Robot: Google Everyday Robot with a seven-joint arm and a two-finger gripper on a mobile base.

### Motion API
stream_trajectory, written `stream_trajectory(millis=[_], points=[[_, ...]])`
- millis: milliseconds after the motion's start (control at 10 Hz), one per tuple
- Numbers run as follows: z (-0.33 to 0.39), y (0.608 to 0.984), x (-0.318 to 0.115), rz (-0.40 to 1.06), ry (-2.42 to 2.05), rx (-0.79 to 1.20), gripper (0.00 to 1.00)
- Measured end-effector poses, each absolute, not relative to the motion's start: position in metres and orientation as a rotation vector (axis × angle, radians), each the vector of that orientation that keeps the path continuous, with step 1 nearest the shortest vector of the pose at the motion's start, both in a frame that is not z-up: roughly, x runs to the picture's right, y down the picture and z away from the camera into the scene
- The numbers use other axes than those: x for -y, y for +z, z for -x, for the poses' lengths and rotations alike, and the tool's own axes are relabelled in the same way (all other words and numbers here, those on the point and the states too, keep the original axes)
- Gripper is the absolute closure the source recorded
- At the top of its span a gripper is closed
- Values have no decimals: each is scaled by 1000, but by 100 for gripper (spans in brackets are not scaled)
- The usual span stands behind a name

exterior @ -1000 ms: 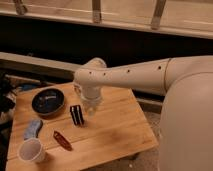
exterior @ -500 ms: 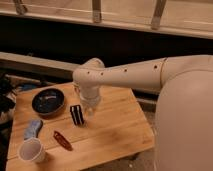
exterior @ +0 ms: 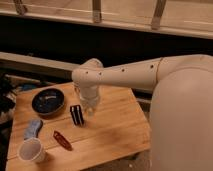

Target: Knock the eraser over

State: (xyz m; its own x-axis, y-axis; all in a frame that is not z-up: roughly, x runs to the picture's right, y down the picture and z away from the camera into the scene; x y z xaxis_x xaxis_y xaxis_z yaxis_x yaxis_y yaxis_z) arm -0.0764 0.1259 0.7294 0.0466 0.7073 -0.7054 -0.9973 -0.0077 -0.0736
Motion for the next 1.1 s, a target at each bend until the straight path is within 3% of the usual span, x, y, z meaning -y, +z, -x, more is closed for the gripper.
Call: stream_trajectory(millis=[1100], points=[[82, 743, -136, 657, 1443, -639, 100]])
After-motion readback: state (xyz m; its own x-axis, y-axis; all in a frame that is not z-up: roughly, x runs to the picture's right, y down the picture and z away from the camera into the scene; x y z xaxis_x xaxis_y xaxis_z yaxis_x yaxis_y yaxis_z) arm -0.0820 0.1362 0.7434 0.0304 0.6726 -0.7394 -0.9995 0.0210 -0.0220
